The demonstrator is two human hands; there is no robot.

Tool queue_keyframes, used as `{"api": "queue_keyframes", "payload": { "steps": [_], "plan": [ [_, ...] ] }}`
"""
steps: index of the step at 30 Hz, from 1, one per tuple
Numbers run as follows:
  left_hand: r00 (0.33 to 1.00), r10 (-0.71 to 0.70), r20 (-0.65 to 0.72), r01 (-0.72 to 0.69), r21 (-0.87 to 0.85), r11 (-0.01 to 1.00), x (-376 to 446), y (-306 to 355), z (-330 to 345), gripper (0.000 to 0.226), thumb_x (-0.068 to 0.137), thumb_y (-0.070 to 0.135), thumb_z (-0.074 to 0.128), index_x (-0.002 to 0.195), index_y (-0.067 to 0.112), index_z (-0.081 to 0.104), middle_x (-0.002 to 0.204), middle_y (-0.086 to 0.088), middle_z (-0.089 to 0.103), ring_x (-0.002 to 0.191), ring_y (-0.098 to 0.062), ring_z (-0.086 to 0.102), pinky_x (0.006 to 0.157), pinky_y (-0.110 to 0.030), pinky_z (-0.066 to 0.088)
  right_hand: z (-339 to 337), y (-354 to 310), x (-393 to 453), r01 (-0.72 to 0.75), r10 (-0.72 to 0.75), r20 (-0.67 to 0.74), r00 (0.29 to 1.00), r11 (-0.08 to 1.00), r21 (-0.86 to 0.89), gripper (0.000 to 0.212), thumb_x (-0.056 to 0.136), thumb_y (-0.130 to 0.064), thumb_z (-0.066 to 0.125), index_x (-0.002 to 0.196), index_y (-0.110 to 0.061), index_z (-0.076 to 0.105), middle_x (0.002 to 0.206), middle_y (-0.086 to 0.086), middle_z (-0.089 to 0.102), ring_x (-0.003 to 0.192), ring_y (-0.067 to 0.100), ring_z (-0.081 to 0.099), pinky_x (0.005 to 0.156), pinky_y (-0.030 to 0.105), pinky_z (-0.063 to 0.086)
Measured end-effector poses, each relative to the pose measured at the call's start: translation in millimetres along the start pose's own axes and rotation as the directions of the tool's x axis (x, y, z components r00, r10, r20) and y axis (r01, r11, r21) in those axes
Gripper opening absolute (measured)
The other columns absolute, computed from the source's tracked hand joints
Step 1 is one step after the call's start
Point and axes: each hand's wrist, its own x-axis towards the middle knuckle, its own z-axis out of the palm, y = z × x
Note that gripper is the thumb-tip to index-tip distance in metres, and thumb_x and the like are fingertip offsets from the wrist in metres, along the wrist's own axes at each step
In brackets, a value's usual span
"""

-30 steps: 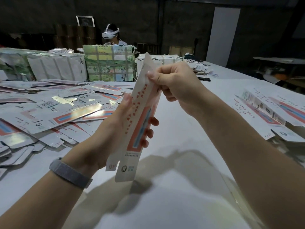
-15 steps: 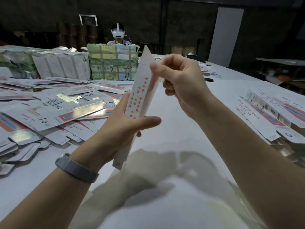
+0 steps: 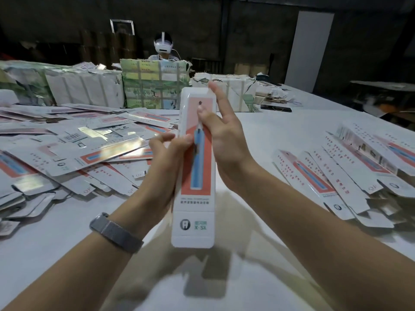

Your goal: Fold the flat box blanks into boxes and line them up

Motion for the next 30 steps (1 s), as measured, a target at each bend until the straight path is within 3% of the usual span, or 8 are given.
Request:
{"api": "queue_keyframes", "payload": {
  "steps": [3, 6, 10, 13, 16, 20, 25, 30],
  "plan": [
    [0.97, 0.222, -0.094, -0.207, 0.146, 0.967, 5.2, -0.3, -3.1, 0.068, 0.078, 0.053, 0.073, 0.13, 0.032, 0.033, 0.112, -0.029, 0.061, 0.085, -0.023, 0.073, 0.078, -0.044, 0.063, 3.0, 5.9, -4.2, -0.025, 0.028, 0.047, 0.998, 0.998, -0.056, 0.047, 0.105, -0.025, 0.047, 0.149, -0.036, 0.037, 0.118, 0.002, 0.065, 0.098, 0.02, 0.071, 0.085, 0.036, 0.06],
    [0.957, 0.278, -0.086, -0.259, 0.188, 0.948, 8.2, 1.7, -10.5, 0.07, 0.082, 0.056, 0.071, 0.138, 0.034, 0.036, 0.106, -0.038, 0.056, 0.085, -0.031, 0.068, 0.087, -0.062, 0.057, 4.8, 9.5, -7.8, -0.019, 0.025, 0.109, 0.994, 0.998, -0.057, 0.047, 0.104, -0.022, 0.048, 0.148, -0.035, 0.038, 0.112, 0.006, 0.069, 0.088, 0.017, 0.072, 0.079, 0.031, 0.06],
    [0.945, 0.326, 0.011, -0.323, 0.174, 0.93, 12.8, -1.3, -14.9, 0.047, 0.093, 0.039, 0.057, 0.138, 0.035, 0.048, 0.108, -0.023, 0.068, 0.089, -0.028, 0.074, 0.075, -0.038, 0.06, 2.7, 8.0, -9.7, -0.046, 0.051, 0.157, 0.986, 0.998, -0.038, 0.047, 0.104, -0.024, 0.049, 0.148, -0.035, 0.037, 0.096, 0.0, 0.072, 0.081, 0.016, 0.072, 0.074, 0.029, 0.061],
    [0.943, 0.327, 0.053, -0.331, 0.123, 0.935, 12.5, -2.2, -17.5, 0.035, 0.095, 0.032, 0.056, 0.13, 0.03, 0.052, 0.113, -0.028, 0.066, 0.091, -0.034, 0.073, 0.077, -0.044, 0.06, 1.9, 7.8, -10.9, -0.079, 0.088, 0.171, 0.981, 0.995, -0.059, 0.04, 0.103, -0.027, 0.052, 0.137, -0.033, 0.034, 0.099, 0.011, 0.071, 0.074, 0.019, 0.072, 0.07, 0.032, 0.061],
    [0.934, 0.355, 0.044, -0.358, 0.142, 0.923, 10.3, -2.9, -16.1, 0.029, 0.094, 0.032, 0.056, 0.123, 0.033, 0.052, 0.108, -0.026, 0.066, 0.084, -0.027, 0.072, 0.068, -0.039, 0.06, -2.8, 6.3, -7.2, -0.117, 0.121, 0.195, 0.973, 0.993, -0.034, 0.027, 0.101, -0.024, 0.055, 0.124, -0.024, 0.04, 0.102, 0.019, 0.07, 0.071, 0.023, 0.07, 0.07, 0.04, 0.06],
    [0.921, 0.387, 0.048, -0.389, 0.197, 0.9, 9.1, -3.3, -12.5, 0.03, 0.094, 0.035, 0.055, 0.124, 0.035, 0.053, 0.095, -0.014, 0.067, 0.082, -0.023, 0.07, 0.067, -0.034, 0.058, -8.2, 9.3, -2.7, -0.106, 0.108, 0.201, 0.974, 0.994, -0.021, 0.029, 0.096, -0.026, 0.059, 0.119, -0.02, 0.045, 0.104, 0.017, 0.068, 0.08, 0.022, 0.069, 0.074, 0.036, 0.058],
    [0.933, 0.348, 0.095, -0.361, 0.235, 0.902, 7.2, -3.7, -10.7, 0.036, 0.1, 0.035, 0.054, 0.136, 0.03, 0.052, 0.09, -0.011, 0.069, 0.08, -0.022, 0.071, 0.07, -0.033, 0.06, -12.1, 14.2, 2.6, -0.042, 0.04, 0.088, 0.995, 0.999, 0.015, 0.027, 0.081, -0.026, 0.066, 0.102, -0.018, 0.05, 0.097, 0.003, 0.064, 0.085, 0.021, 0.067, 0.076, 0.035, 0.056],
    [0.954, 0.275, 0.12, -0.294, 0.2, 0.935, 4.0, -7.6, -8.4, 0.042, 0.1, 0.032, 0.05, 0.133, 0.053, 0.033, 0.081, -0.009, 0.069, 0.072, -0.023, 0.072, 0.066, -0.032, 0.061, -17.1, 14.2, 2.8, 0.011, -0.016, 0.057, 0.998, 0.996, 0.09, 0.038, 0.073, -0.01, 0.07, 0.102, -0.021, 0.048, 0.095, -0.001, 0.052, 0.085, 0.017, 0.058, 0.074, 0.03, 0.052]
  ]
}}
